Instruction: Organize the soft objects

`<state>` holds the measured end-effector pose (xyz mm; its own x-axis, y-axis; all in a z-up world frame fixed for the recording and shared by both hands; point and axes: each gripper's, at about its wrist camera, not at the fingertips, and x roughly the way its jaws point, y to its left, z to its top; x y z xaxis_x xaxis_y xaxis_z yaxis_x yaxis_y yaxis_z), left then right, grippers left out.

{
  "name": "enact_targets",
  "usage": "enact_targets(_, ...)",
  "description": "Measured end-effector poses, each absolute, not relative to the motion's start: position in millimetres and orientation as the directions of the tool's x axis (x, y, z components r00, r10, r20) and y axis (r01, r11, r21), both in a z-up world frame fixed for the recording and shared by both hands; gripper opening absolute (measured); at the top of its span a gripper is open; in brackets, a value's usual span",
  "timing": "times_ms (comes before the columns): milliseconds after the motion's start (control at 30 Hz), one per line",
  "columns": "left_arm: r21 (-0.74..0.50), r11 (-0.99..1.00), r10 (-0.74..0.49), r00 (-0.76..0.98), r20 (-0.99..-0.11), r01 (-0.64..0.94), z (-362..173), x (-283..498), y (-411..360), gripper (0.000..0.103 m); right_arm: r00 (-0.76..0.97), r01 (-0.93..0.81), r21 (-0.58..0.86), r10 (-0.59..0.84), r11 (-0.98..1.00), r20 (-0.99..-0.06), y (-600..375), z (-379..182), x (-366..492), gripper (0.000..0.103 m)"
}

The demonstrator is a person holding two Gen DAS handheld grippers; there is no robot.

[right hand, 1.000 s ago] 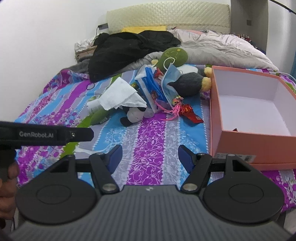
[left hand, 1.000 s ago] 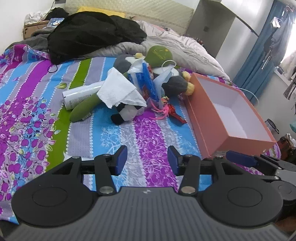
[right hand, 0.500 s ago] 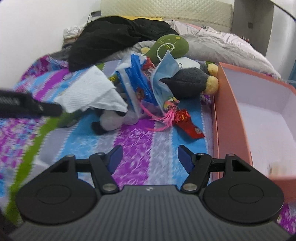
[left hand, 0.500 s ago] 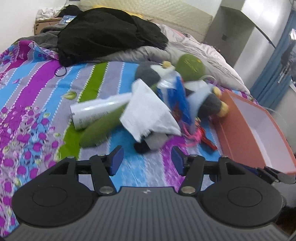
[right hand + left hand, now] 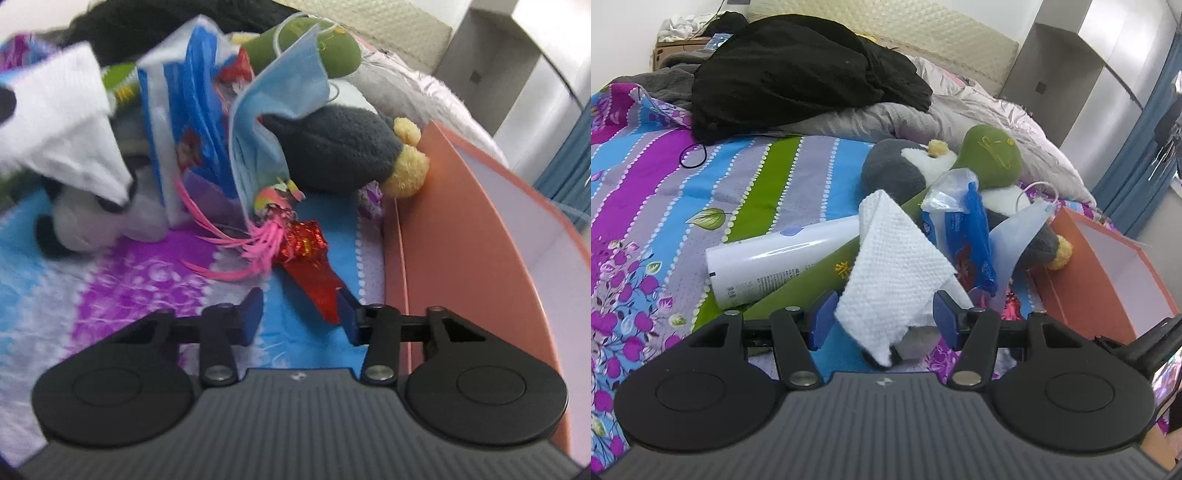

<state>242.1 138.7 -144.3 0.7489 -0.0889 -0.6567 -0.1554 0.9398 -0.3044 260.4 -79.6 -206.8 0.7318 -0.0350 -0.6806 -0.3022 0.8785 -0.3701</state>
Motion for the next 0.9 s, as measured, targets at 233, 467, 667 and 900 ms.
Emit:
enact_targets(233,-0.316,0.936,-0.100,0.740,-0.665,-0.157,-154,254,142,0.021,0.731,-0.305,-0.393,-0.051,0.868,-0.680,-80,-221,273,0.016)
enact_targets(467,-0.348,0.927,-0.115,0.782,-0.613,-0.137,-140,240,142,0.007,0.754,-0.301,-0.404,-0.044,0.864,-0.656,-78,-209,260,0.008)
enact_targets(667,-0.381,0.913,-0.123,0.794,-0.595,-0.144,-131,214,138,0.006,0.759,-0.322,-0.407,-0.024,0.855,-0.650,-80,-193,231,0.005)
enact_targets(900,-0.427,0.890,-0.151,0.781,-0.606,-0.159,-136,174,129,0.006,0.745,-0.371,-0.389,0.021,0.843,-0.667,-86,-179,188,0.005)
